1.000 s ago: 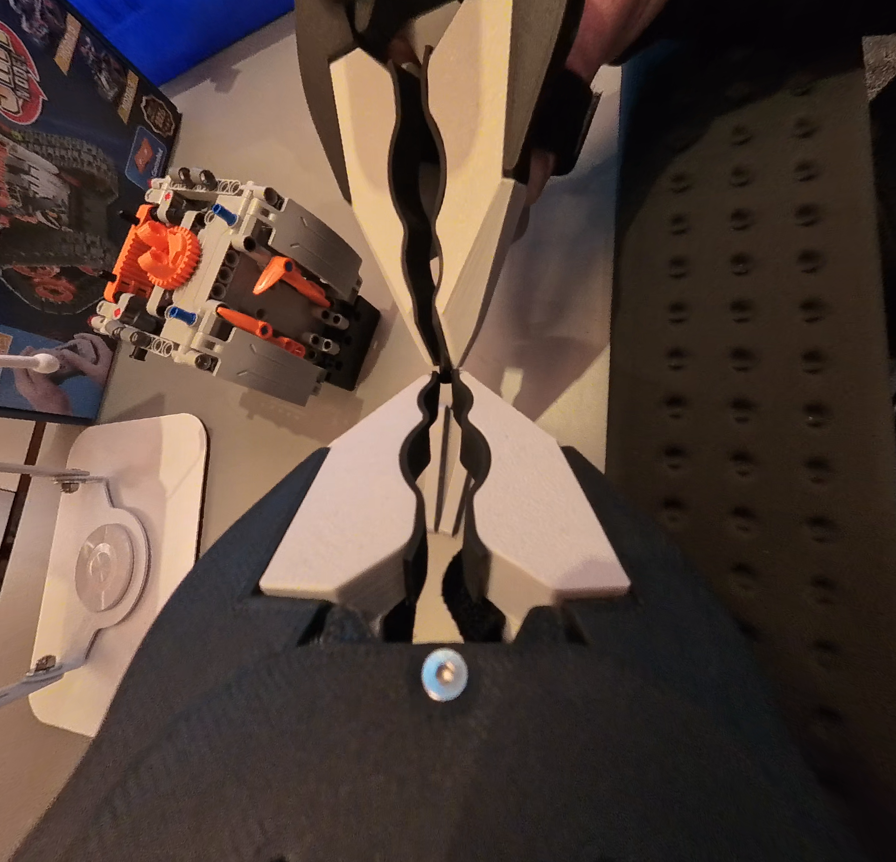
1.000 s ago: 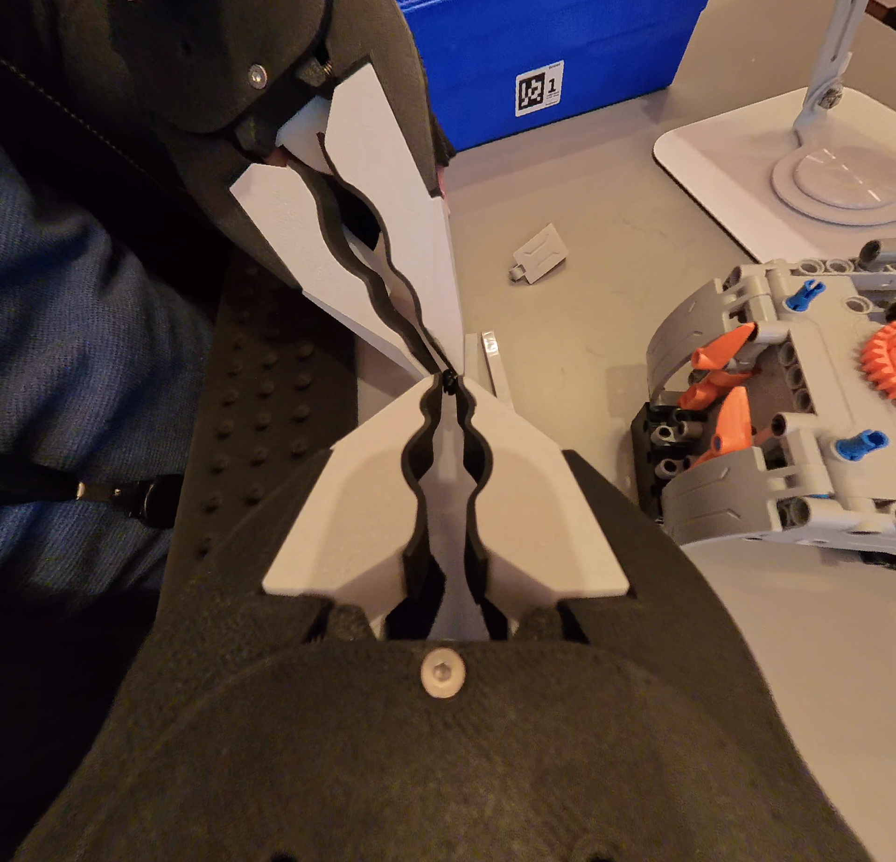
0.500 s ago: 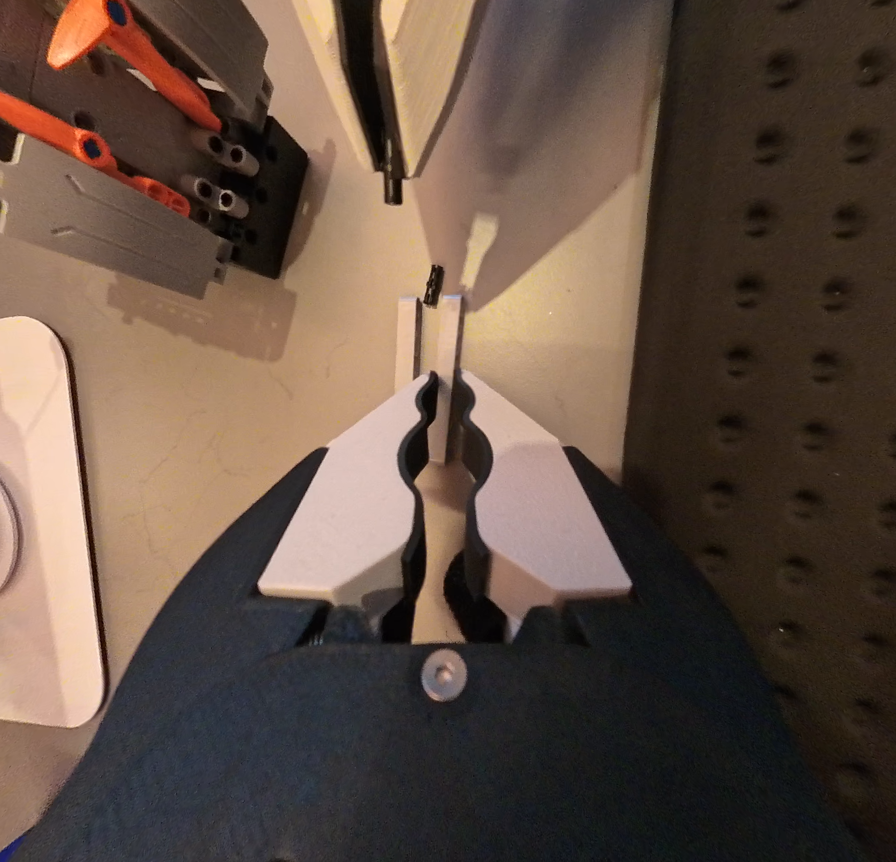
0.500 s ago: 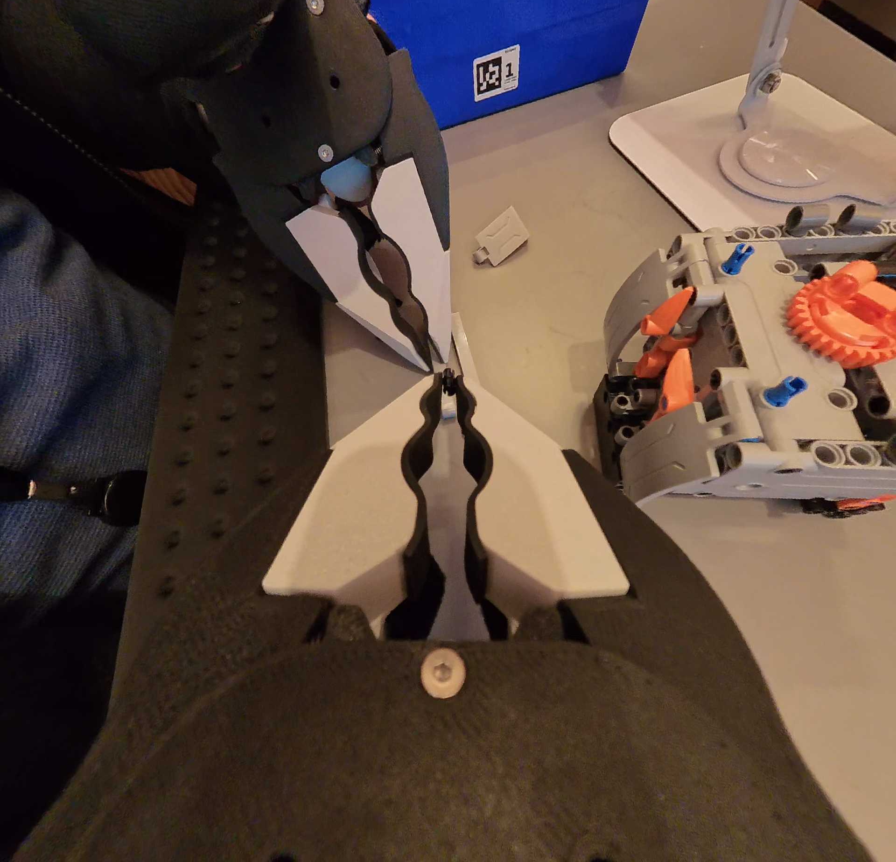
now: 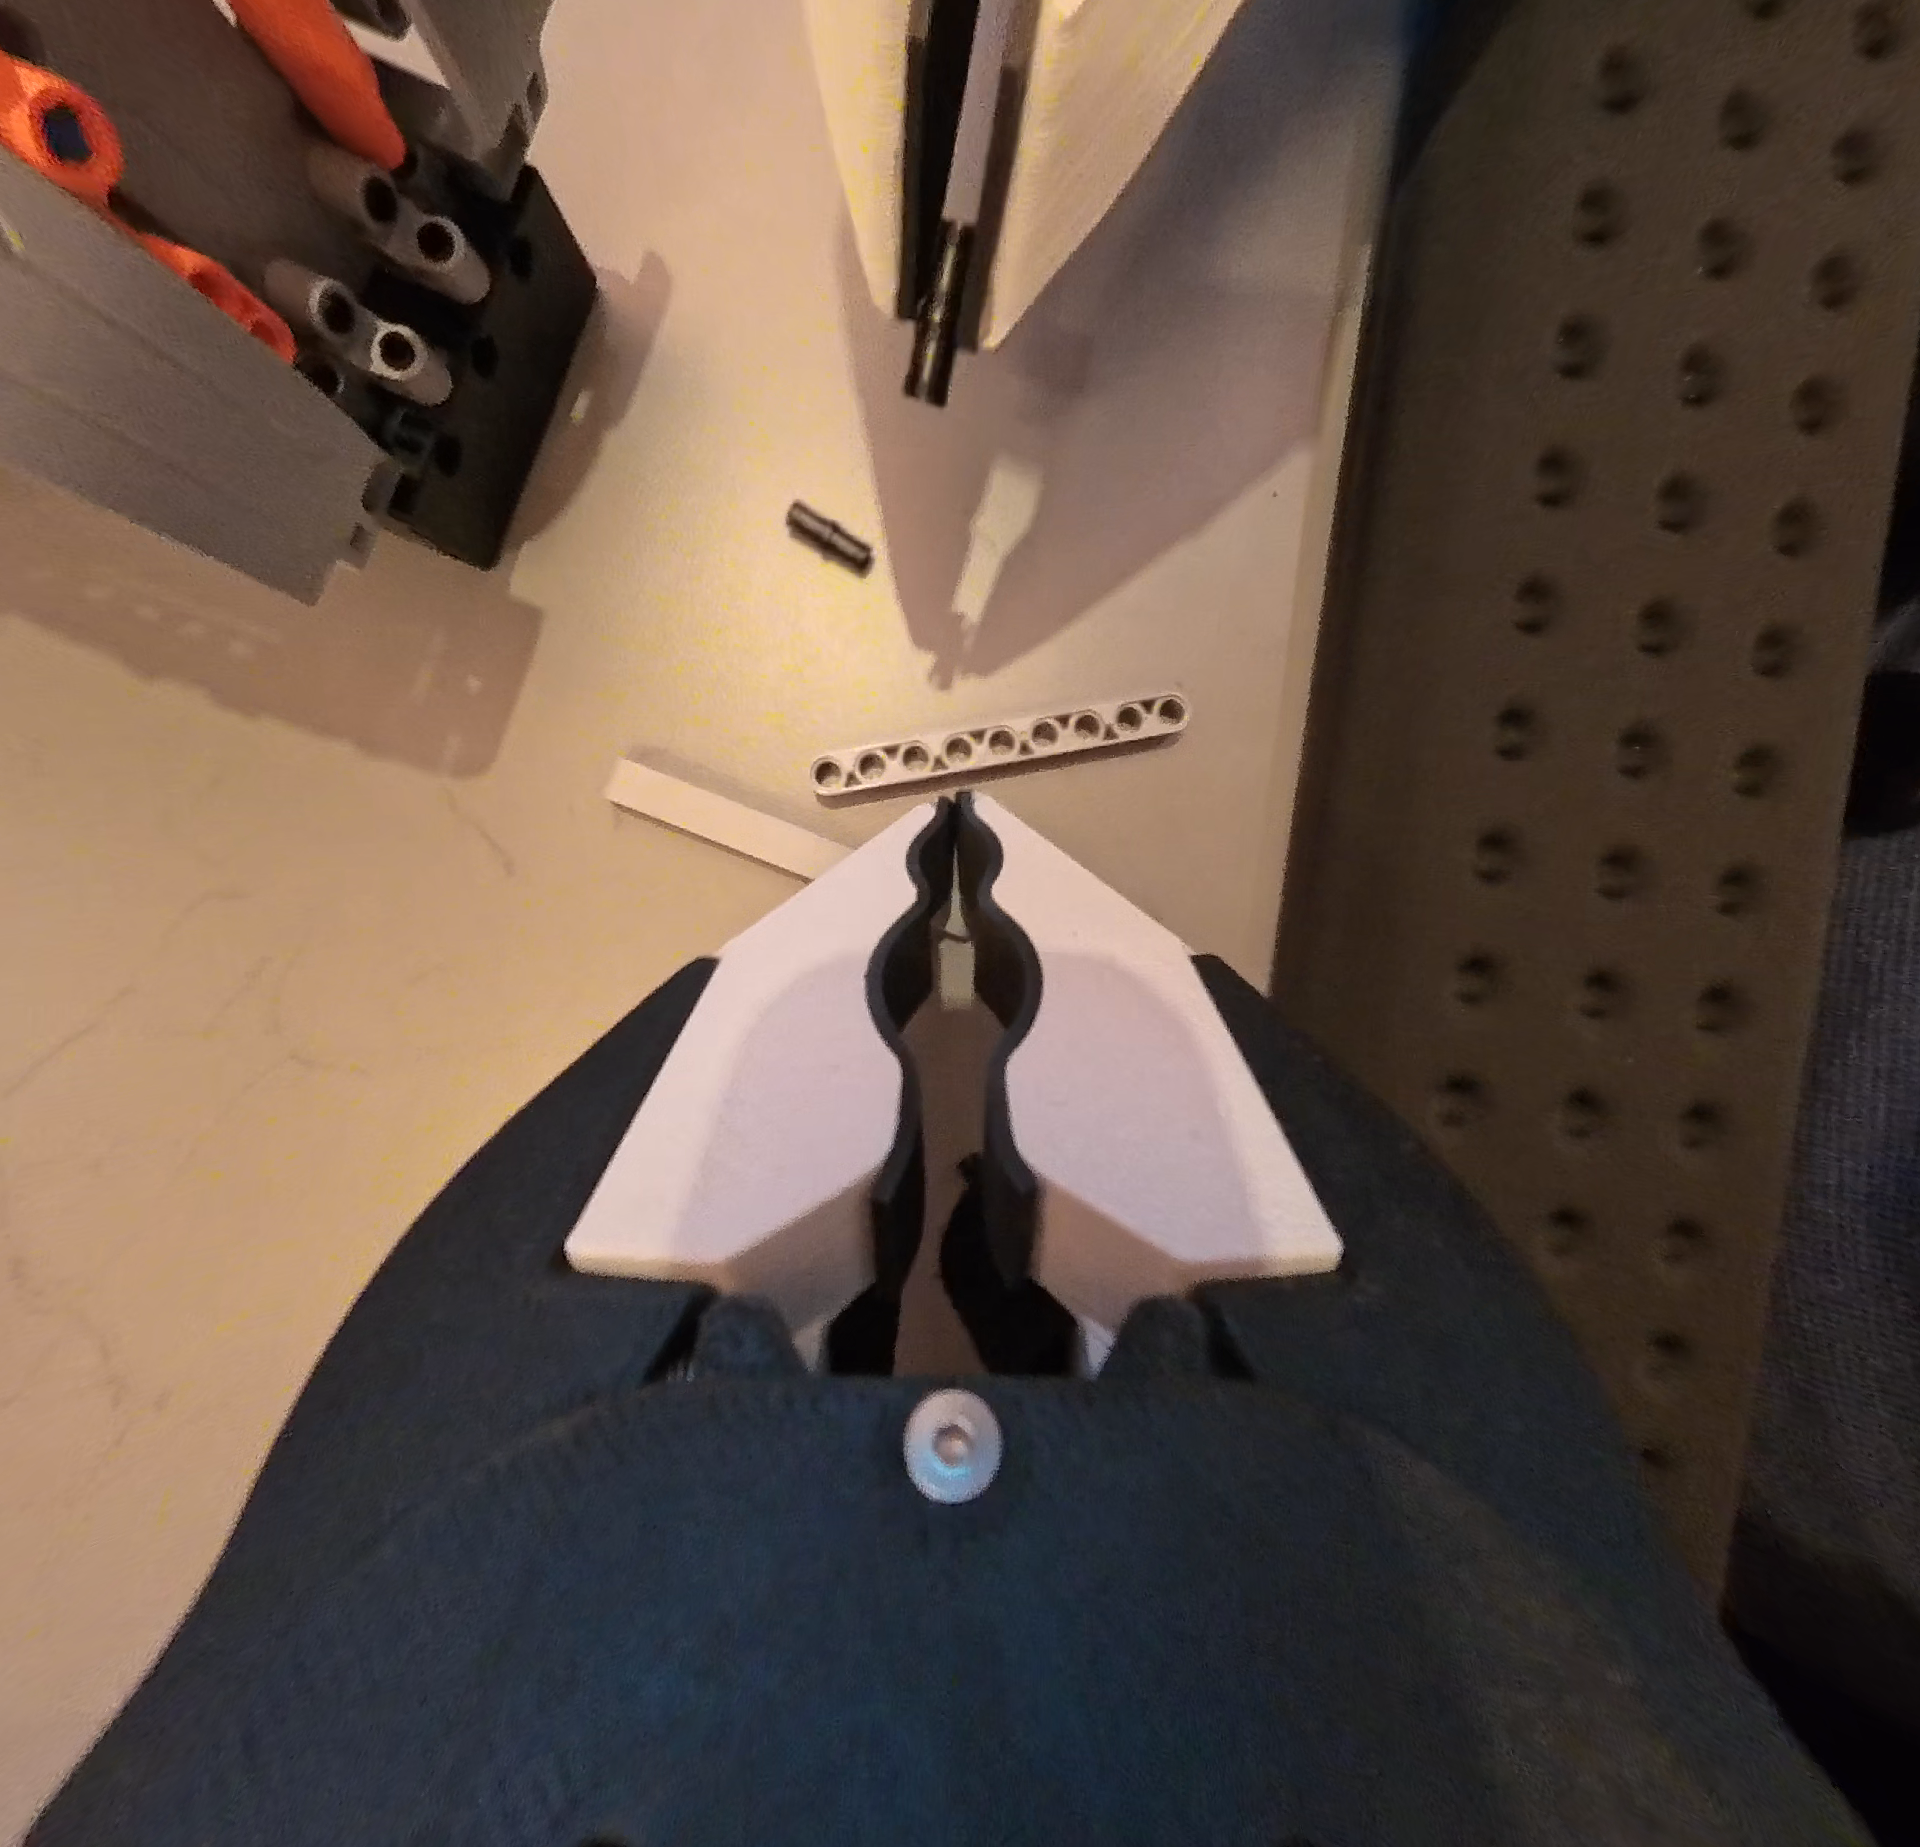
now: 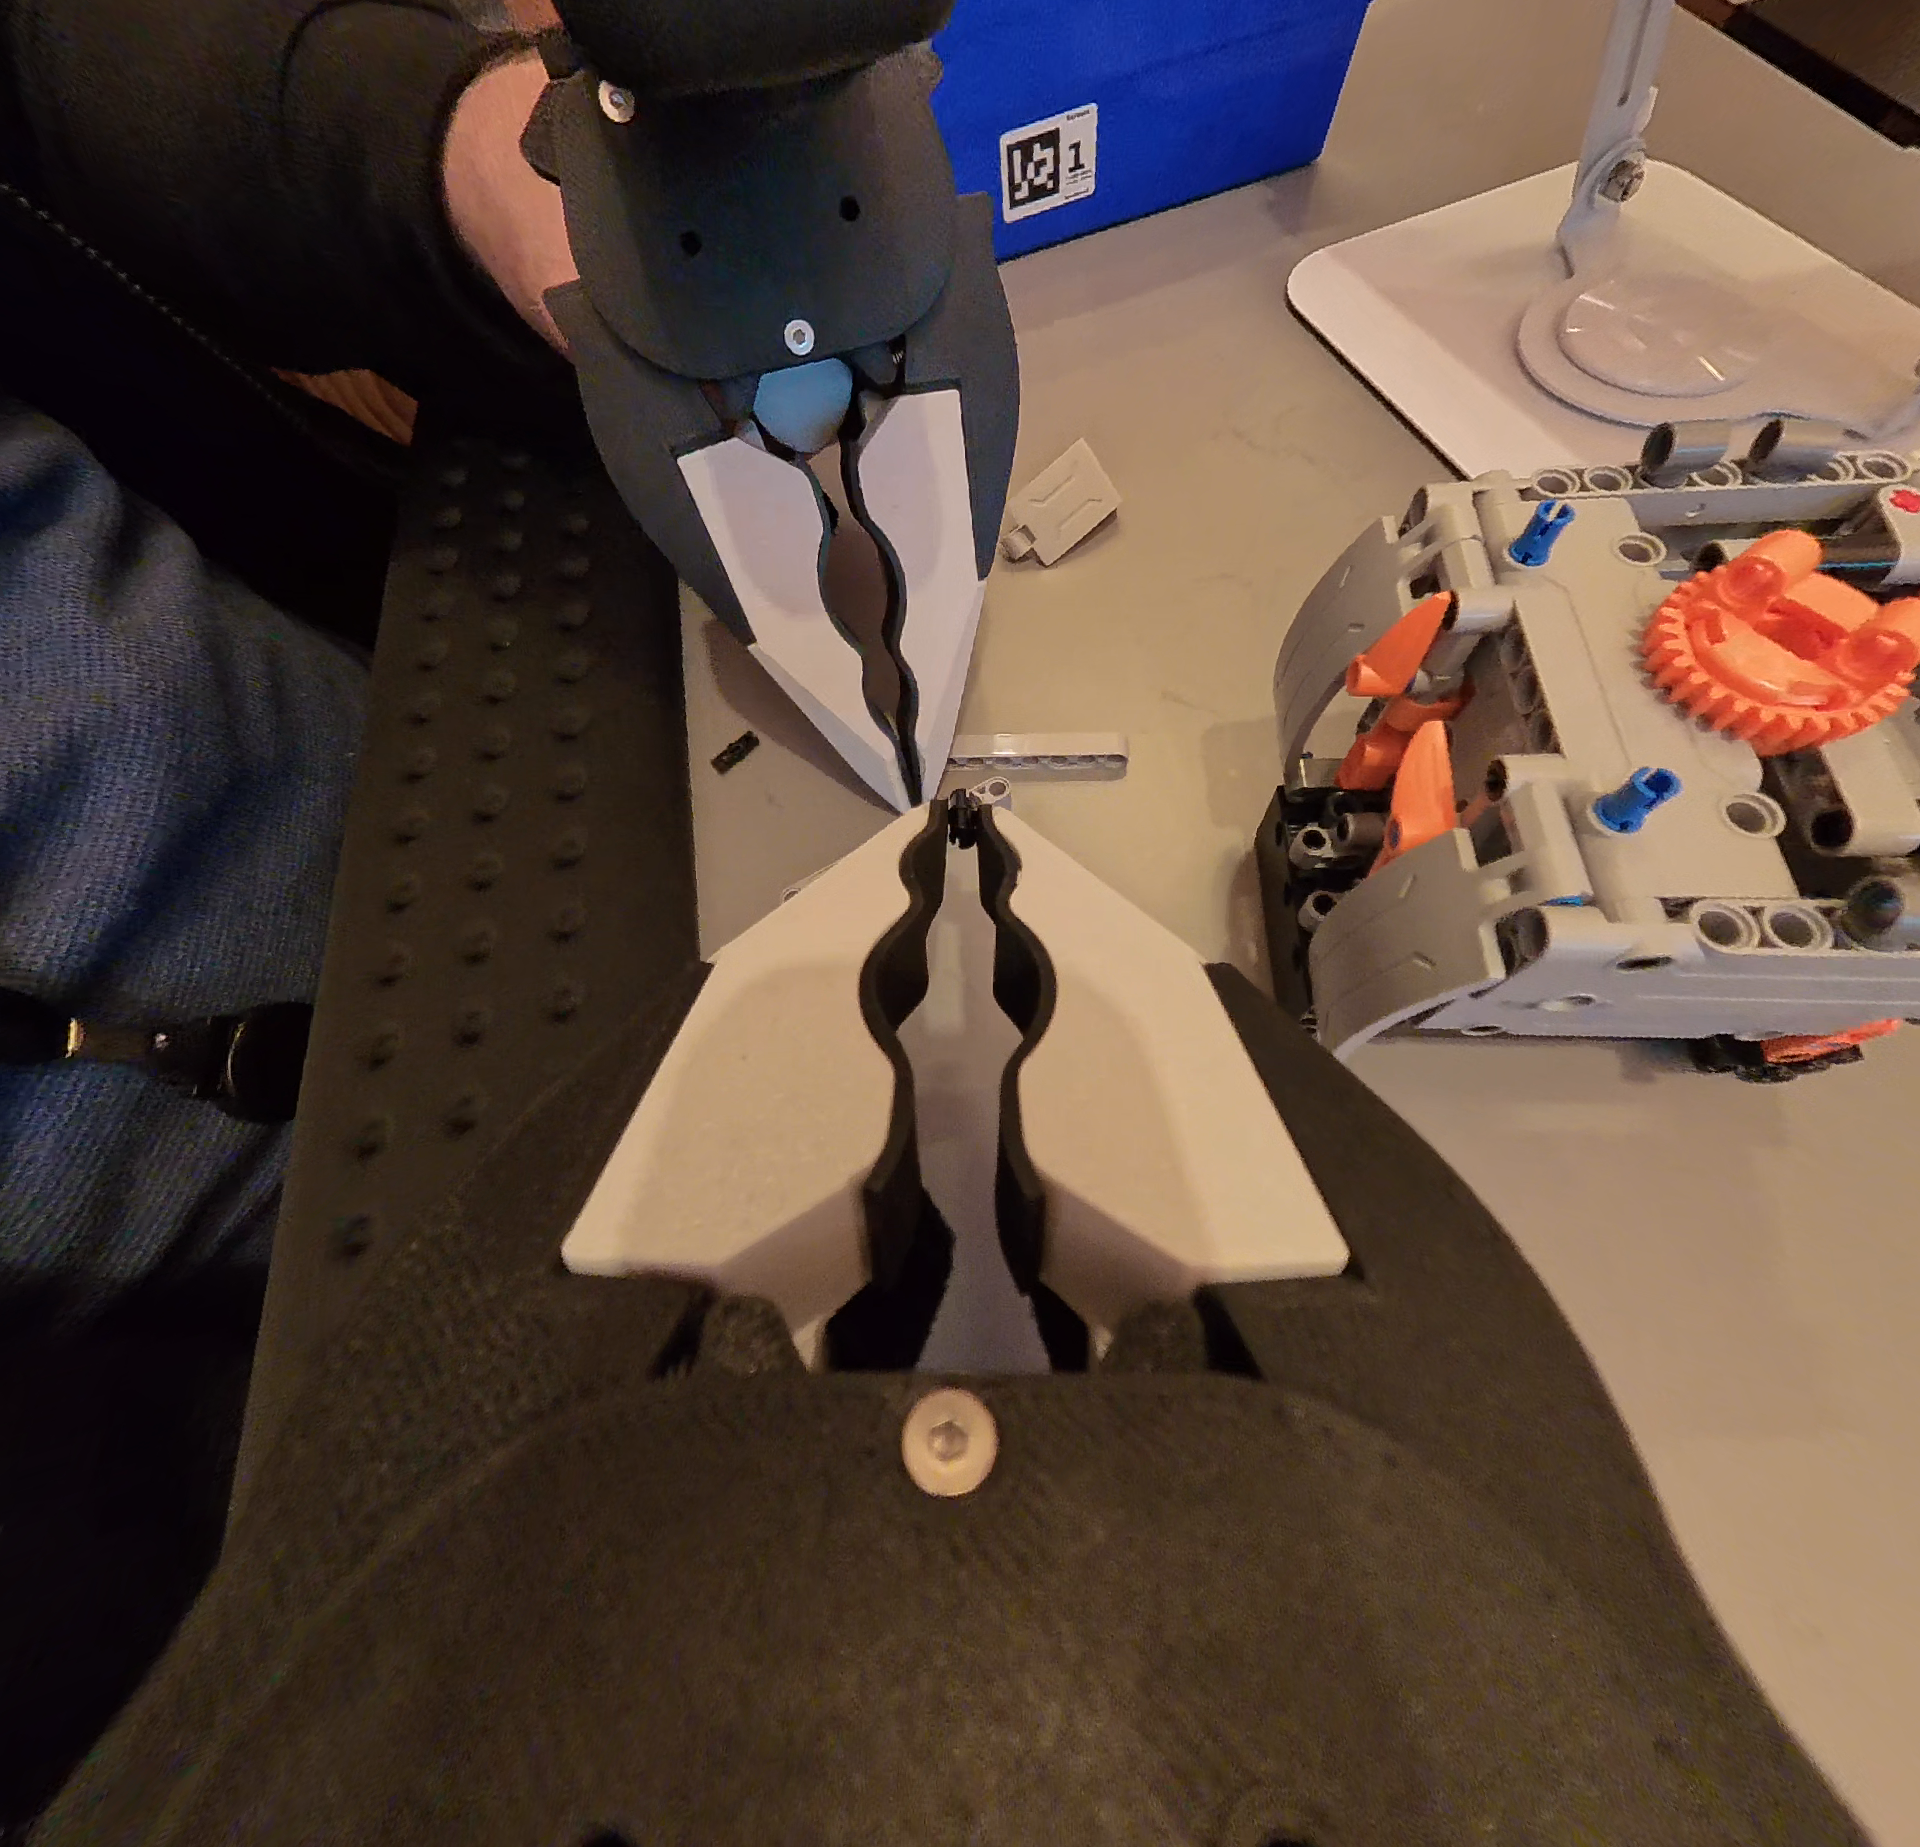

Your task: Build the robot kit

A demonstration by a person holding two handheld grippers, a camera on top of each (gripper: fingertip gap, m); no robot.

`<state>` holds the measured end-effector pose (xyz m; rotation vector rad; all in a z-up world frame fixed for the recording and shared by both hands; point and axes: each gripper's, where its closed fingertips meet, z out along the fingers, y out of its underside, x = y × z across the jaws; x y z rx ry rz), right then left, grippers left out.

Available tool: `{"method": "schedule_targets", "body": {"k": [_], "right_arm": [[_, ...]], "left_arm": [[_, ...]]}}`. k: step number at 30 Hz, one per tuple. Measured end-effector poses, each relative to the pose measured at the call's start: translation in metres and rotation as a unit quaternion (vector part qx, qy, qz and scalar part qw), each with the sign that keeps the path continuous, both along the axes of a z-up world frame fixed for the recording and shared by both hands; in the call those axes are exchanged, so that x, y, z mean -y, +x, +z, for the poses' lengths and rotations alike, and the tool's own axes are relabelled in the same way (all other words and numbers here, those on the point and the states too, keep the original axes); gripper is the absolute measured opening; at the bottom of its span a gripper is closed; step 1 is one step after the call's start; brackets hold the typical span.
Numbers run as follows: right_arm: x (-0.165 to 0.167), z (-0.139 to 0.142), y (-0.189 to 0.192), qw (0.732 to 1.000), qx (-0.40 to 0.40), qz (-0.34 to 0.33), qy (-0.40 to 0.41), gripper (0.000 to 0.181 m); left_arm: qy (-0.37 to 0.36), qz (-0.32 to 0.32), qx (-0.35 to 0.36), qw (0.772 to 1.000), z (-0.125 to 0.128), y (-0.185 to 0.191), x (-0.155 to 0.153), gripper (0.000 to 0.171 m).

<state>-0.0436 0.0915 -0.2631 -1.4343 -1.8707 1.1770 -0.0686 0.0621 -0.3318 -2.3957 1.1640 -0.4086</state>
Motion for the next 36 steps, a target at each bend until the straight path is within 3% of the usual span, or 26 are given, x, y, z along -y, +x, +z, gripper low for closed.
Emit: {"method": "schedule_targets", "body": {"k": [11, 24, 36], "right_arm": [[-0.004, 0.002, 0.000, 1.000, -0.006, -0.006, -0.001, 0.003], [-0.007, -0.001, 0.000, 1.000, -0.005, -0.011, 0.005, 0.003], [-0.009, 0.000, 0.000, 1.000, -0.010, -0.015, 0.006, 0.002]], "left_arm": [[0.043, 0.028, 0.005, 0.999, 0.013, -0.012, -0.005, 0.006], [0.055, 0.057, 0.009, 0.997, 0.009, -0.022, -0.007, 0.019], [0.071, 0.076, 0.011, 0.995, 0.009, -0.031, -0.011, 0.020]]}}
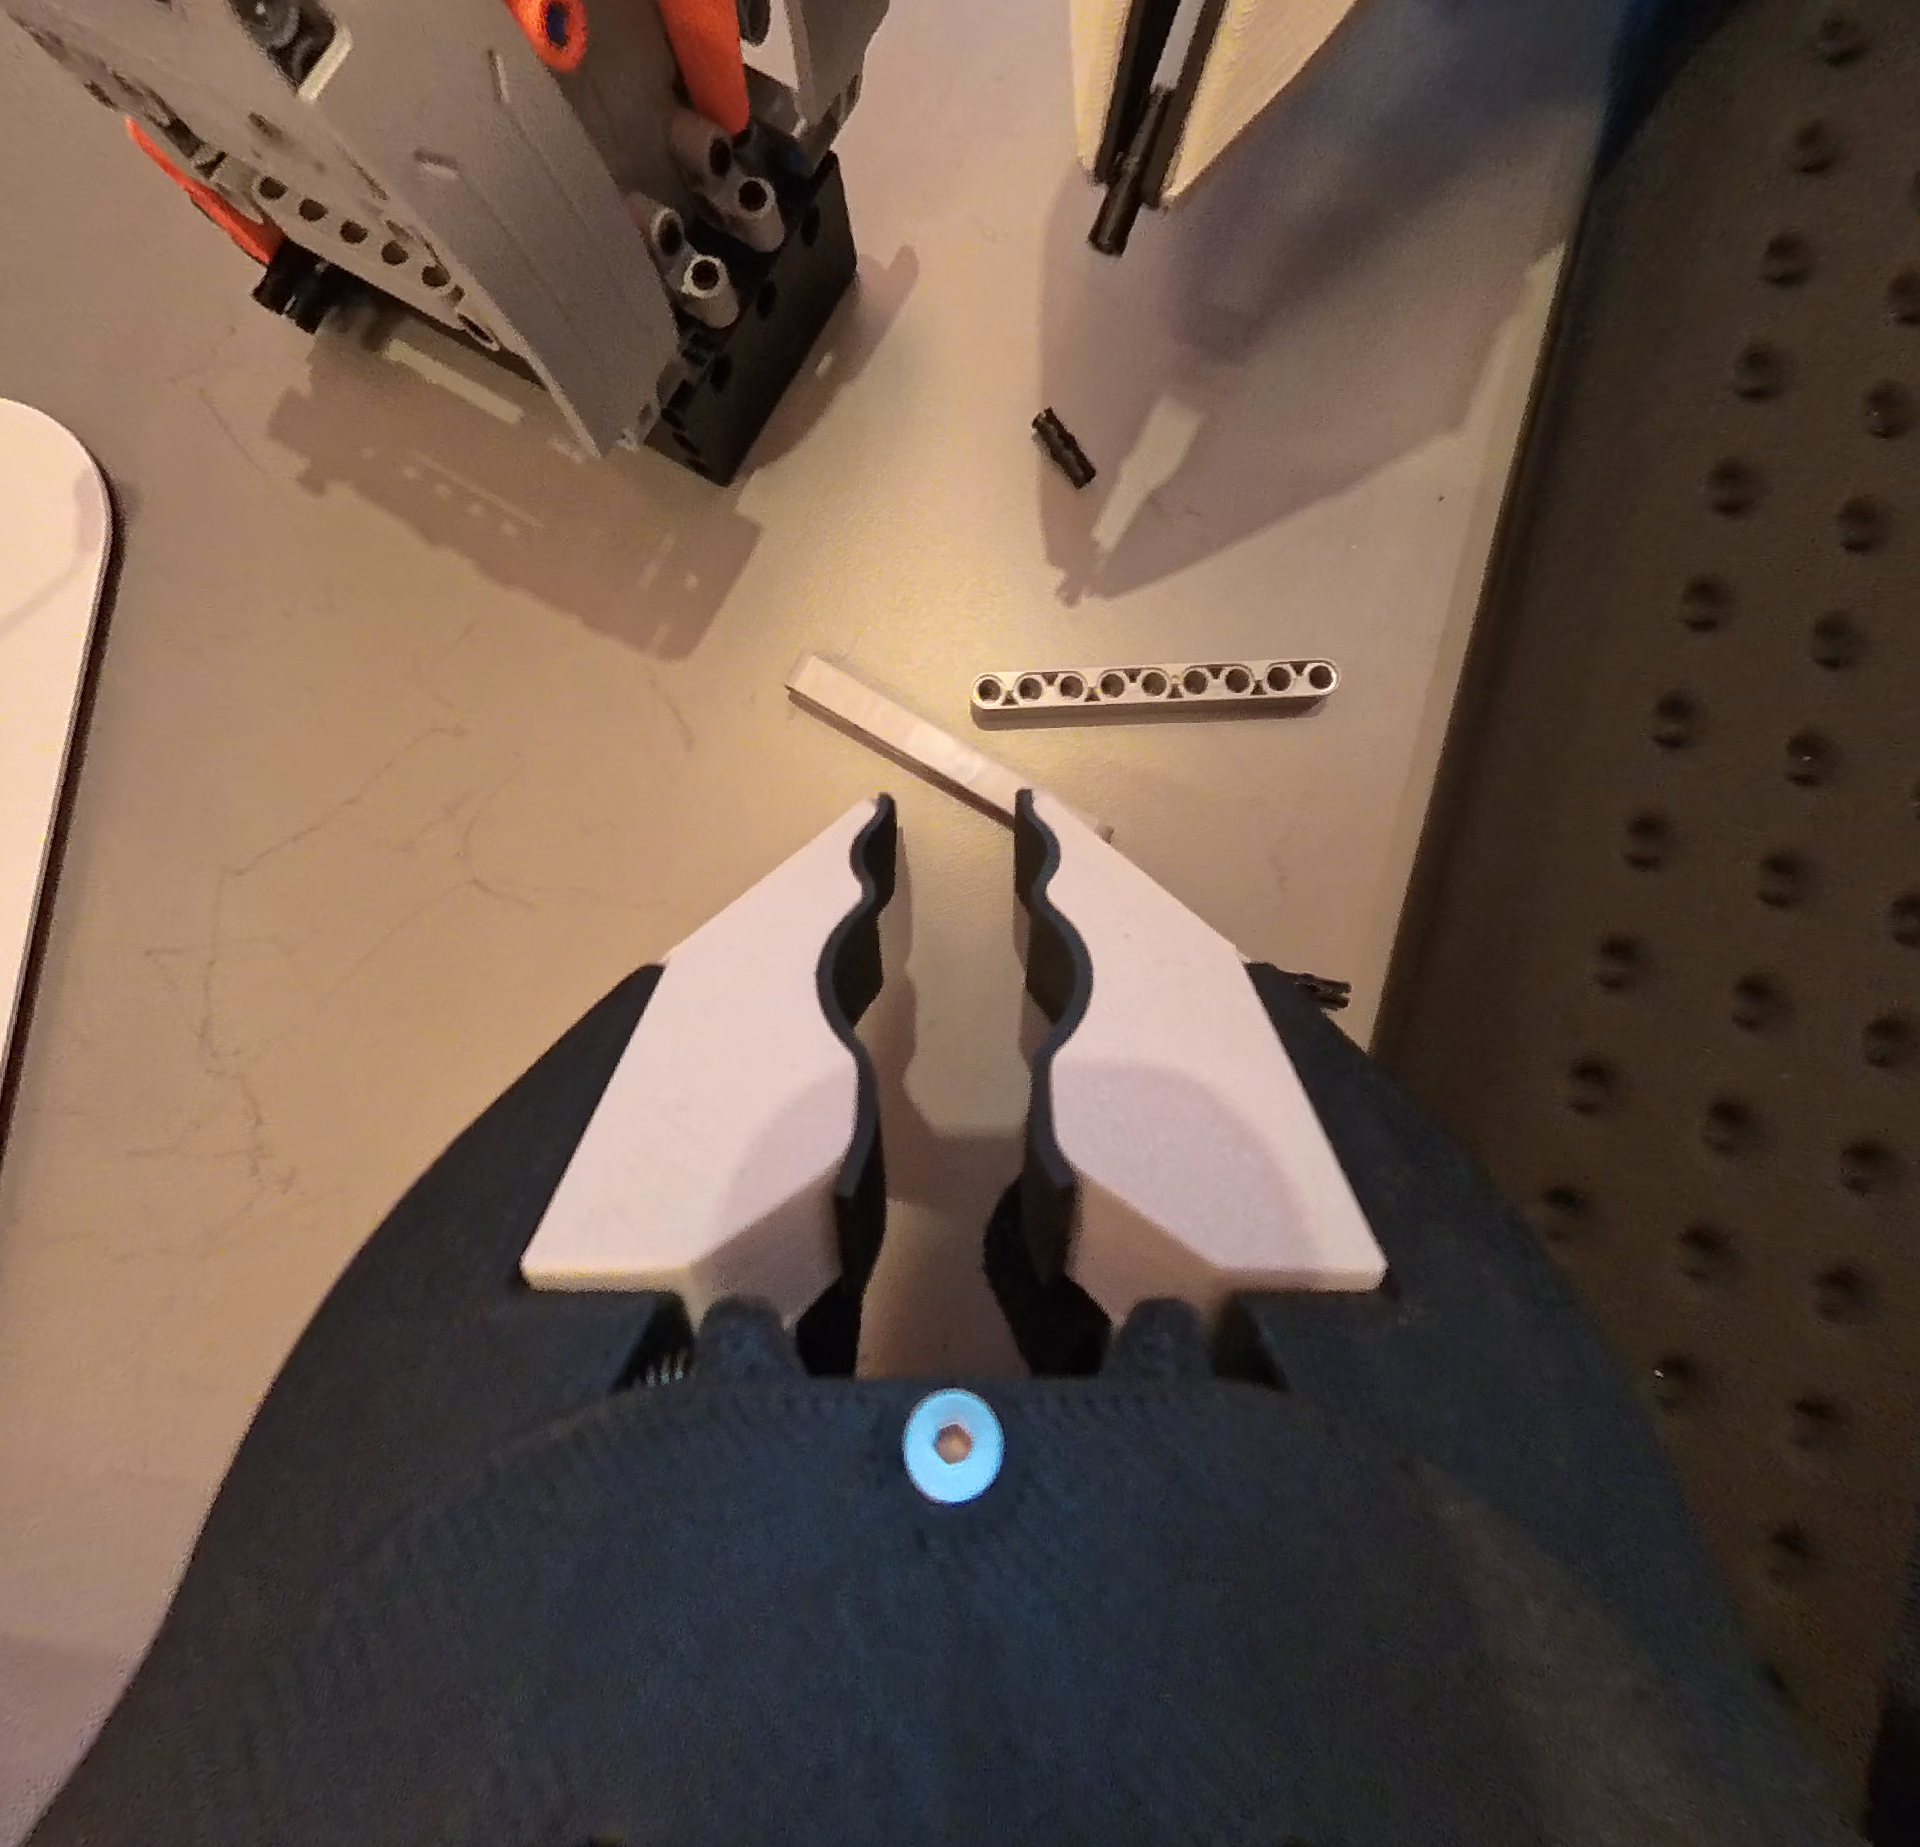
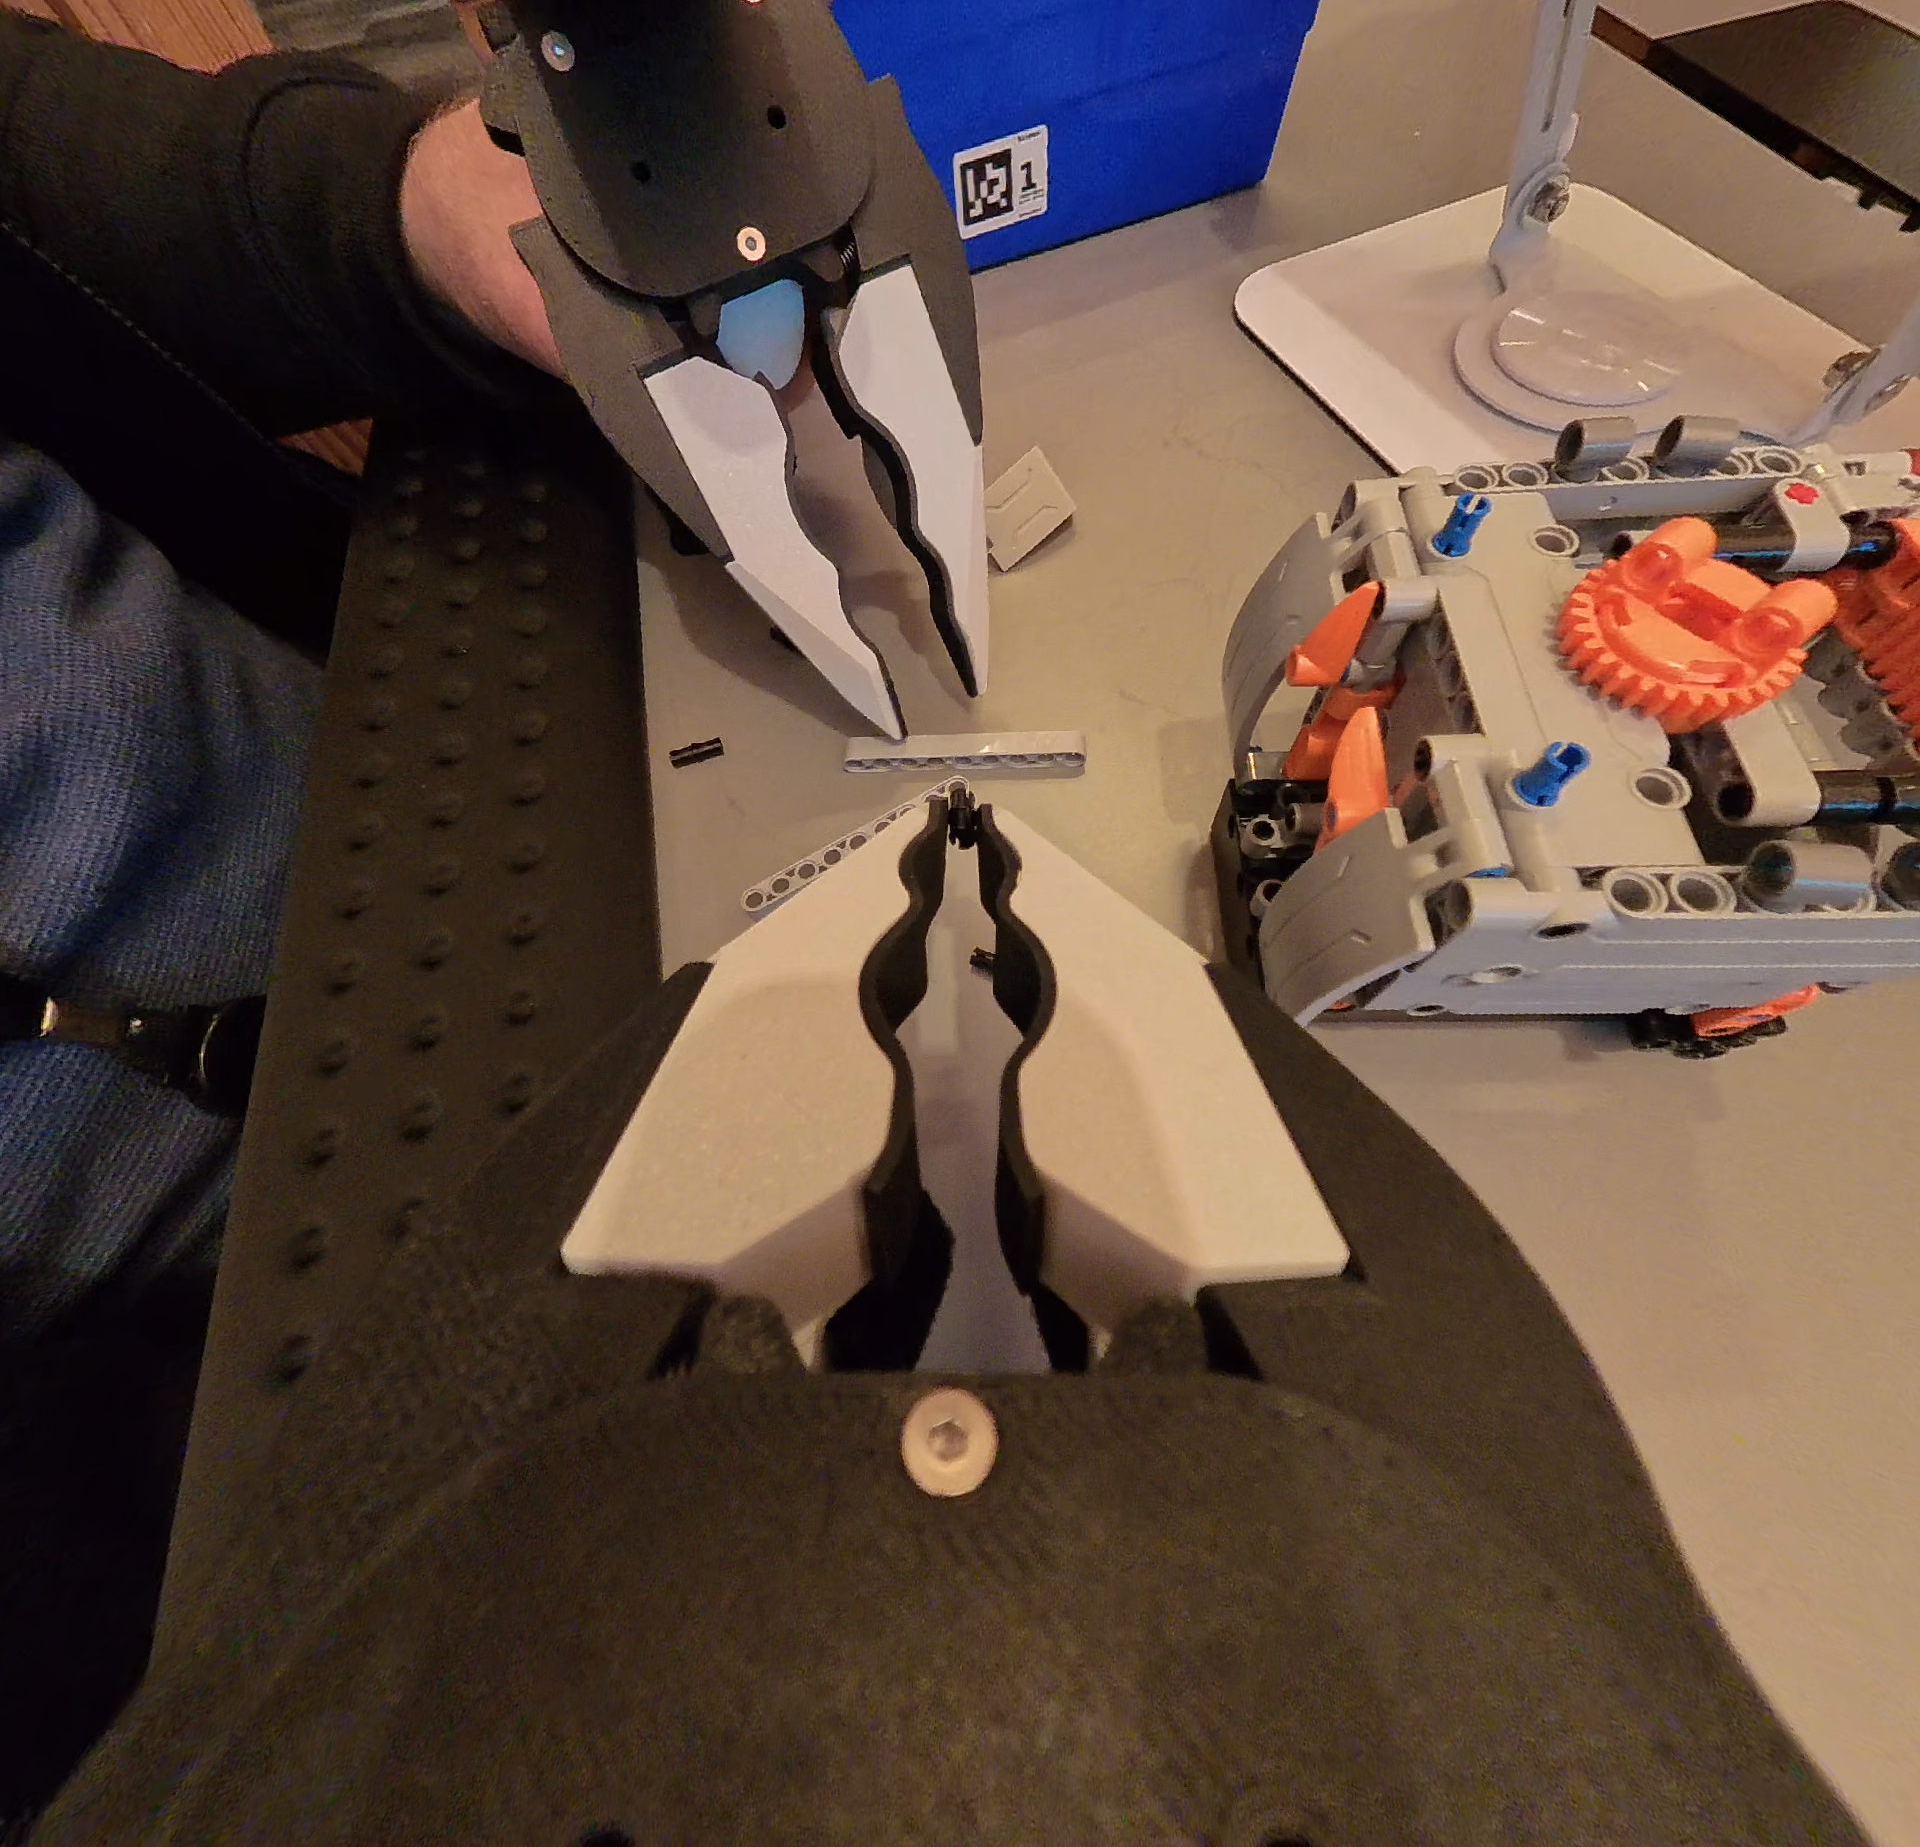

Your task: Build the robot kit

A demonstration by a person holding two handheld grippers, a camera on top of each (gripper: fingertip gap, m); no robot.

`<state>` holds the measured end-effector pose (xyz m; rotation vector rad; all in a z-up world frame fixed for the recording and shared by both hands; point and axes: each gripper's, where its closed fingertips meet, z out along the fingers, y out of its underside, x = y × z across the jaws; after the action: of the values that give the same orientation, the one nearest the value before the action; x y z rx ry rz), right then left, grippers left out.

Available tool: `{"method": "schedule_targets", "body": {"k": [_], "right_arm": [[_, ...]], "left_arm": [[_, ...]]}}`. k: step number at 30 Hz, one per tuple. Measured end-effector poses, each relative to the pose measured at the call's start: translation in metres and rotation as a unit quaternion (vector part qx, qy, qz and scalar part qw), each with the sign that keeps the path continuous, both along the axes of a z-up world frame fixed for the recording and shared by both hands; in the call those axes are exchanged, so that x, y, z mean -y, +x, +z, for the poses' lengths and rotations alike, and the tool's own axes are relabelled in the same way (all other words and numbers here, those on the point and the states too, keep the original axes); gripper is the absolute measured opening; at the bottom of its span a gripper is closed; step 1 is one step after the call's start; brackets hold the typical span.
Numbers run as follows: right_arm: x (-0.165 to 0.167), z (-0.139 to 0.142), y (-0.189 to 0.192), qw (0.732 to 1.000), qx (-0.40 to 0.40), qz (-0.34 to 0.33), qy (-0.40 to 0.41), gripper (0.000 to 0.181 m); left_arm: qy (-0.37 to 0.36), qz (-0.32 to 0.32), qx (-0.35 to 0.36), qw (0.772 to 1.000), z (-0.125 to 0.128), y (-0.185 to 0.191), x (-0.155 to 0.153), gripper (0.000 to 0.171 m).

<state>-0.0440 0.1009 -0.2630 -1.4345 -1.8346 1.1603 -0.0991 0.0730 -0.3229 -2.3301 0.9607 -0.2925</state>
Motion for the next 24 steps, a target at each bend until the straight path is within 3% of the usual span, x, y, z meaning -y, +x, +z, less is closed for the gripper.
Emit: {"method": "schedule_targets", "body": {"k": [24], "right_arm": [[-0.006, 0.002, 0.000, 1.000, -0.005, -0.014, 0.007, 0.003]], "left_arm": [[-0.008, 0.030, 0.018, 0.999, 0.001, 0.004, -0.011, 0.016]]}}
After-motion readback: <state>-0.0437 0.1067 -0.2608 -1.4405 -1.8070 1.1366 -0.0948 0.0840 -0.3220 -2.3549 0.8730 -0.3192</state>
